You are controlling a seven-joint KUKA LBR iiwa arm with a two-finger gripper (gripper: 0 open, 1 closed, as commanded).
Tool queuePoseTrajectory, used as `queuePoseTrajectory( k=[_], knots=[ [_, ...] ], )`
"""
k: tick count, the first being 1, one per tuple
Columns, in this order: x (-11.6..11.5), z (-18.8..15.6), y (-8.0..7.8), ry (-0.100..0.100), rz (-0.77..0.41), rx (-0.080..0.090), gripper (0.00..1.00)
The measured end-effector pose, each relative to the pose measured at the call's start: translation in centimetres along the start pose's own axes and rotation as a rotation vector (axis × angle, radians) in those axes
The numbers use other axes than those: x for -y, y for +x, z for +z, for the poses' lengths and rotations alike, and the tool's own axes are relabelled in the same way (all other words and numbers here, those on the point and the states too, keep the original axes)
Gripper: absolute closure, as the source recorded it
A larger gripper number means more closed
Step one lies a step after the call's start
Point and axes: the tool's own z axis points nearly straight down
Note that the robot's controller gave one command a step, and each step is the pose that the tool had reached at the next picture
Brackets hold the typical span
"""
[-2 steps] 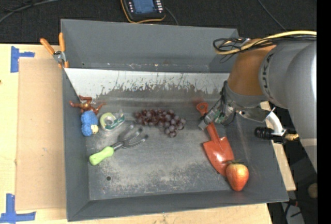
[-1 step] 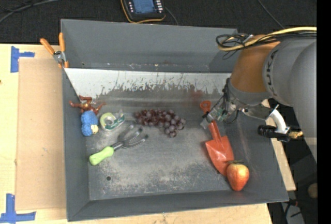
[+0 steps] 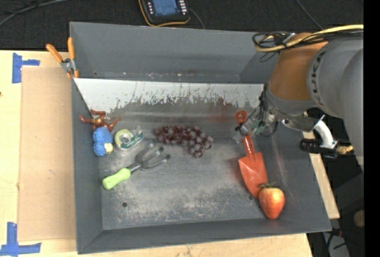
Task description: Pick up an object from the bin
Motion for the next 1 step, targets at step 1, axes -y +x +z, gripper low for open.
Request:
queuePoseTrajectory(
  k=[1],
  knots=[
    [0.03, -1.24, 0.02, 0.0, -0.002, -0.001, 1.0]
  ],
)
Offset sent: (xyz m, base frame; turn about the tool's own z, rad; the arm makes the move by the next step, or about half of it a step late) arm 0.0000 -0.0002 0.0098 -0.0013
